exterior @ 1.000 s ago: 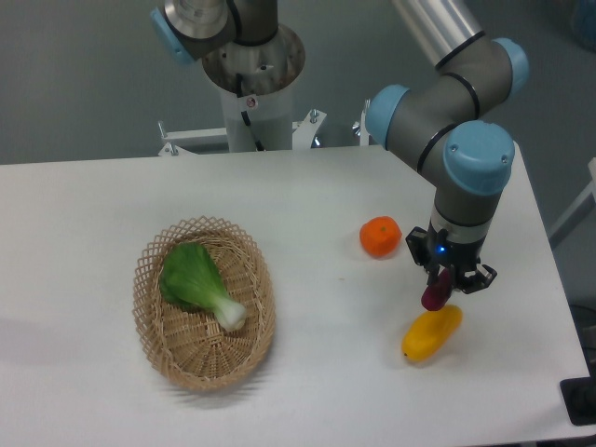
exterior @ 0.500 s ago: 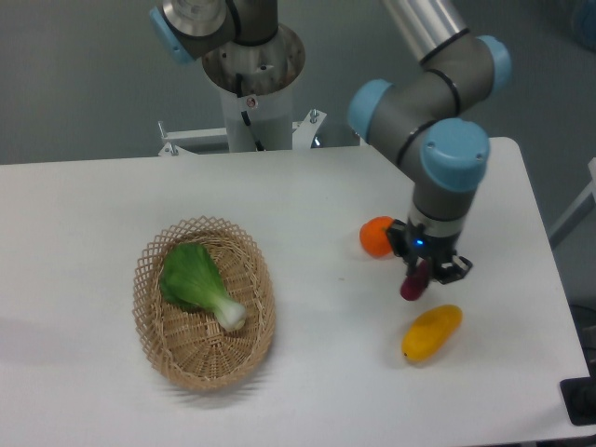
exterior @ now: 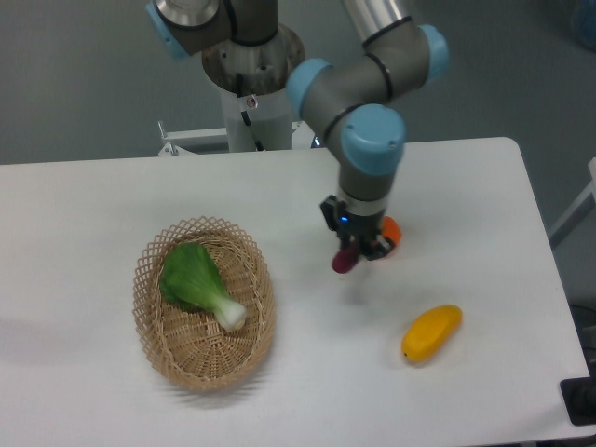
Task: Place the sweet potato on the table
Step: 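Carry the sweet potato past the orange toward the basket rim, then lower the sweet potato onto the table and open the gripper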
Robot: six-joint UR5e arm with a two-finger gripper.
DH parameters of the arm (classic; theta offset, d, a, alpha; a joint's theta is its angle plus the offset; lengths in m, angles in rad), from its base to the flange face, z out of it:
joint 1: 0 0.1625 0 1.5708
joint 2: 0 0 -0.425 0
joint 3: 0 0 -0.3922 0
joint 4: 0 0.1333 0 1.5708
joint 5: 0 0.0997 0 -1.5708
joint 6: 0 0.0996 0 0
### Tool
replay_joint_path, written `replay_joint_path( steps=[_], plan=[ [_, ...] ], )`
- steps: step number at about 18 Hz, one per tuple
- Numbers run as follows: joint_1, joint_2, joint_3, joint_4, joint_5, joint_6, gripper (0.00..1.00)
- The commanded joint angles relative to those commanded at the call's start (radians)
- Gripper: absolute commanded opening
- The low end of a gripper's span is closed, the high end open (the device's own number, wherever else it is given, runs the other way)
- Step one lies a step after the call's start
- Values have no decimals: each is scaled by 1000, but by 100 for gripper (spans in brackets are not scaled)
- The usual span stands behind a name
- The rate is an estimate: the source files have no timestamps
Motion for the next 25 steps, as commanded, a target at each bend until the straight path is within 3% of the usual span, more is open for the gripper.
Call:
replay_joint_path(
  steps=[7, 9, 12, 15, 19, 25],
  plan=[
    [-37, 37, -100, 8, 0, 12, 16],
    [-37, 46, -118, 12, 0, 15, 22],
    [-37, 48, -131, 12, 0, 43, 47],
    [-38, 48, -126, 14, -2, 45, 100],
    [-37, 48, -94, 15, 0, 34, 100],
    [-32, 11, 30, 14, 3, 35, 100]
  ],
)
